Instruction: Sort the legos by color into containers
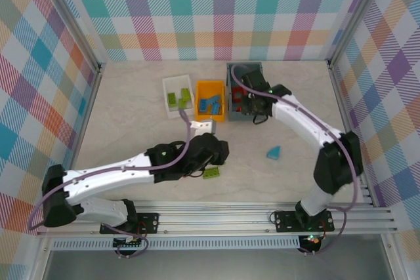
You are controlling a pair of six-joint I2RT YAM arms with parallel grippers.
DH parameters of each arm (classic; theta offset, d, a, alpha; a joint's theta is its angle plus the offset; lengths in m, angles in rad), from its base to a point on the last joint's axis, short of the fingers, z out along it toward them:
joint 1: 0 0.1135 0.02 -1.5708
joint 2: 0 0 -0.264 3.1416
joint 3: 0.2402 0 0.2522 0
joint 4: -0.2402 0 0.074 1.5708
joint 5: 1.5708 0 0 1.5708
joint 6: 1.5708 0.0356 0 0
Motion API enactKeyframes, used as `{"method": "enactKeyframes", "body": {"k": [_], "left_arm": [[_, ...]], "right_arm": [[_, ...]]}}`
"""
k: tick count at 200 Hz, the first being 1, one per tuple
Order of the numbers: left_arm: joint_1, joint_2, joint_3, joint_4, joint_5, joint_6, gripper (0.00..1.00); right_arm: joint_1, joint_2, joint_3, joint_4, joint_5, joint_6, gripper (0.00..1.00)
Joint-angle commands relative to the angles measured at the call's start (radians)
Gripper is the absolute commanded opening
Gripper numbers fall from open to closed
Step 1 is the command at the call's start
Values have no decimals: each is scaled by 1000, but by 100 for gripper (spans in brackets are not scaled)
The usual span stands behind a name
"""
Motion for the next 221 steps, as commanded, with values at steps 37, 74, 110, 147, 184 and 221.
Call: {"method": "enactKeyframes", "body": {"k": [37,74,110,147,184,221], "left_arm": [[92,131,125,111,96,95,31],[101,150,125,119,107,98,31],[101,129,87,118,109,84,31],[101,101,61,112,104,78,31],[101,84,36,111,108,70,31],[99,158,79,105,164,76,32]], "right_arm": [[-57,352,373,-139,146,-36,29],[-68,501,519,-174,221,-43,29],[-76,586,612,-201,231,-50,36],[-68,580,645,-216,217,-51,56],[-47,480,640,-215,210,-53,56],[-37,285,564,-197,216,-47,49]]}}
